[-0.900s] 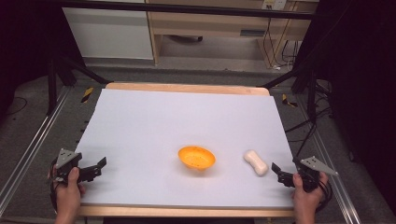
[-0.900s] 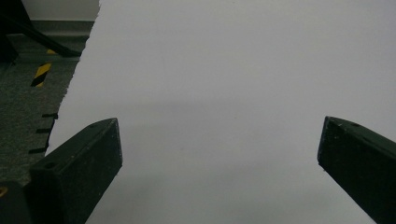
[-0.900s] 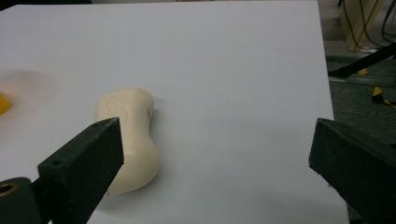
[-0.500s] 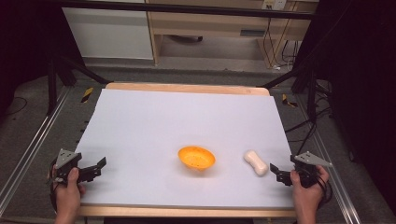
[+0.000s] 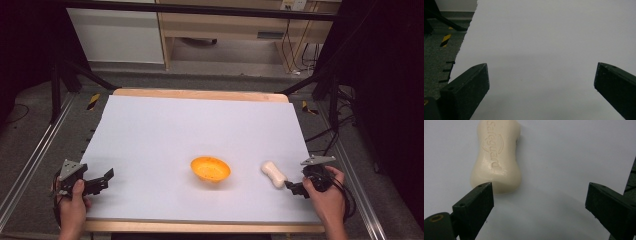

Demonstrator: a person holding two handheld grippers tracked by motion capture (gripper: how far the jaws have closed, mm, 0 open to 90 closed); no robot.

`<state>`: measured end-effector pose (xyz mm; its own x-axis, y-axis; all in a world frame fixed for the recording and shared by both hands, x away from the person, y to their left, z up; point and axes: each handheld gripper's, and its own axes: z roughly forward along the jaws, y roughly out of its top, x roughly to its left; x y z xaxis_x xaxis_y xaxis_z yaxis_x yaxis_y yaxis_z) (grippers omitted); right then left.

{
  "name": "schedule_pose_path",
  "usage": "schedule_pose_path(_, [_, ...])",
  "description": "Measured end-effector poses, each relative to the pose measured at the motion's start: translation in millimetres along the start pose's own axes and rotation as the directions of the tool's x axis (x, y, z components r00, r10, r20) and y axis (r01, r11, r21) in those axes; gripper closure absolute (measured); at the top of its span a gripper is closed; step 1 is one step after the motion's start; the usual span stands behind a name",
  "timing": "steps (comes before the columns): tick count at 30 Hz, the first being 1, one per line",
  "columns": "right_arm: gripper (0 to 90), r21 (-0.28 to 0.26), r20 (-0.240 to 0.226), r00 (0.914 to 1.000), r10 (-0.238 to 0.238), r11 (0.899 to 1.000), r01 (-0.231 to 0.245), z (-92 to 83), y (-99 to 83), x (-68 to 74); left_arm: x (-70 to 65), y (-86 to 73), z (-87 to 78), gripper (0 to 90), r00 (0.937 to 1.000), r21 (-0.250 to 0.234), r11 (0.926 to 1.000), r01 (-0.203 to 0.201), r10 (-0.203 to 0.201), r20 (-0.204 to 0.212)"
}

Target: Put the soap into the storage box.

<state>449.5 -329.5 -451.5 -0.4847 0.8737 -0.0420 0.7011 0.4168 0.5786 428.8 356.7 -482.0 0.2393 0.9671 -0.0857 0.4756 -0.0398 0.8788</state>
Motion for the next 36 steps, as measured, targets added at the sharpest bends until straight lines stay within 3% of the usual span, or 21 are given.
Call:
schedule_pose_path(4, [10.1, 0.025, 0.011, 0.9999, -0.009, 1.000, 0.008, -0.4, 5.6, 0.7, -0.1, 0.0, 0.0, 0.0, 1.0000, 0.000, 1.0000, 0.000, 0.000, 0.000])
schedule_pose_path(7, [10.2, 0.059, -0.009, 1.0000, 0.001, 0.998, -0.001, -1.4, 11.8, 1.8, 0.0, 0.0, 0.0, 0.0, 1.0000, 0.000, 1.0000, 0.000, 0.000, 0.000])
schedule_pose_path(10, [10.1, 0.113, -0.024, 0.9994, -0.023, 0.993, 0.026, -1.3, 20.8, 5.1, 0.0, 0.1, 0.1, 0.0, 1.0000, 0.001, 1.0000, -0.001, 0.001, 0.000])
schedule_pose_path(15, [11.5, 0.147, -0.028, 0.9989, -0.037, 0.988, 0.041, -2.7, 28.6, 8.1, -0.3, 0.2, 0.2, 0.0, 1.0000, 0.003, 1.0000, -0.002, 0.002, 0.000])
schedule_pose_path(26, [14.9, 0.241, -0.049, 0.9988, -0.002, 0.970, 0.014, 7.3, 50.8, 15.4, -0.4, 0.2, 0.3, 0.0, 1.0000, 0.004, 1.0000, -0.003, 0.003, 0.000])
schedule_pose_path(31, [15.9, 0.259, -0.047, 0.9989, 0.008, 0.966, 0.004, 14.0, 56.6, 18.2, -0.5, 0.2, 0.3, 0.0, 1.0000, 0.005, 1.0000, -0.003, 0.003, -0.001])
schedule_pose_path(36, [17.9, 0.276, -0.075, 0.9971, 0.011, 0.961, 0.010, 22.0, 62.7, 24.0, -0.2, 0.2, 0.4, 0.0, 1.0000, 0.005, 1.0000, -0.002, 0.002, 0.001])
